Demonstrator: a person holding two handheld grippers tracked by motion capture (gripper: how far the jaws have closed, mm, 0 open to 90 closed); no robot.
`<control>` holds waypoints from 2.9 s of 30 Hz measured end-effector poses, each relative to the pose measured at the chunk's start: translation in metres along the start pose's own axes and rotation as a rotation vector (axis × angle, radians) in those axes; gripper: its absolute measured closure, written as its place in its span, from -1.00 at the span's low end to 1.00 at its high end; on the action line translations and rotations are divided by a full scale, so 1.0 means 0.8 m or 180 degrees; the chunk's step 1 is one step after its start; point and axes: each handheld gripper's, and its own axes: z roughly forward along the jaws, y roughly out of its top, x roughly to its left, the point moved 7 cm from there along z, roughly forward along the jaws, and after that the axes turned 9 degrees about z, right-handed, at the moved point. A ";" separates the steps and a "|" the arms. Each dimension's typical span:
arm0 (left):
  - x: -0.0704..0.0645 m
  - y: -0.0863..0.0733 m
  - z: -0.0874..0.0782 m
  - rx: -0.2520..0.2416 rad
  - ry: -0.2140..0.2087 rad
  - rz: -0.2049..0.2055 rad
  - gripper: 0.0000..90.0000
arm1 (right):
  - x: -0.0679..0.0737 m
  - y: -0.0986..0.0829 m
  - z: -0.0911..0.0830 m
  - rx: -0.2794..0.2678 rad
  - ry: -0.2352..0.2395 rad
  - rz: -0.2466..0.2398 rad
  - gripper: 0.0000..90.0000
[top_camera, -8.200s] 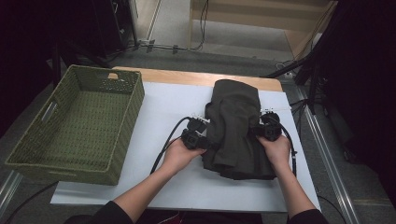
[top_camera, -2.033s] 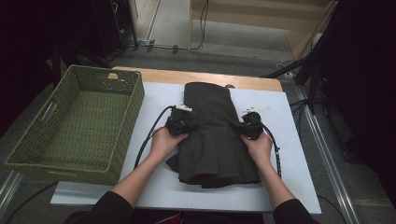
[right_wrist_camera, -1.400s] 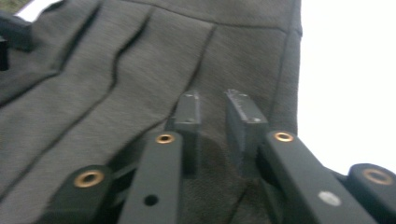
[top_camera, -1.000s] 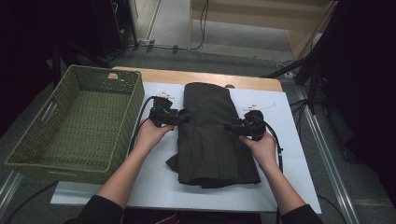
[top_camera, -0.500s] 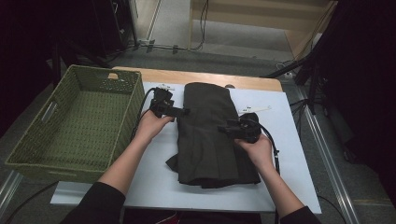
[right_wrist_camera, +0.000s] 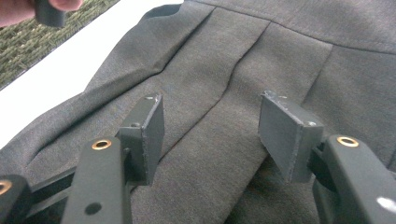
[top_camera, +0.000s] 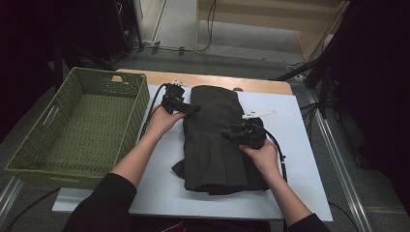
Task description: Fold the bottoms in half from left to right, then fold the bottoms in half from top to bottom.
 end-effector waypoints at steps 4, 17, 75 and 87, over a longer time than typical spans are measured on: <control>0.010 0.003 0.014 0.0077 0.0078 -0.0028 -0.65 | 0.005 0.000 0.002 0.0012 0.0022 -0.0026 -0.13; 0.021 0.011 0.055 0.0093 0.0144 0.0046 -0.65 | 0.015 -0.003 0.004 0.0001 0.0024 -0.0058 -0.13; -0.029 0.066 -0.009 -0.0234 -0.0278 0.0273 0.88 | 0.045 0.005 0.027 0.0058 -0.0028 -0.0296 0.47; -0.049 0.061 -0.034 -0.0272 -0.0441 0.0321 0.88 | 0.045 0.001 0.034 0.0144 -0.0049 -0.0278 0.66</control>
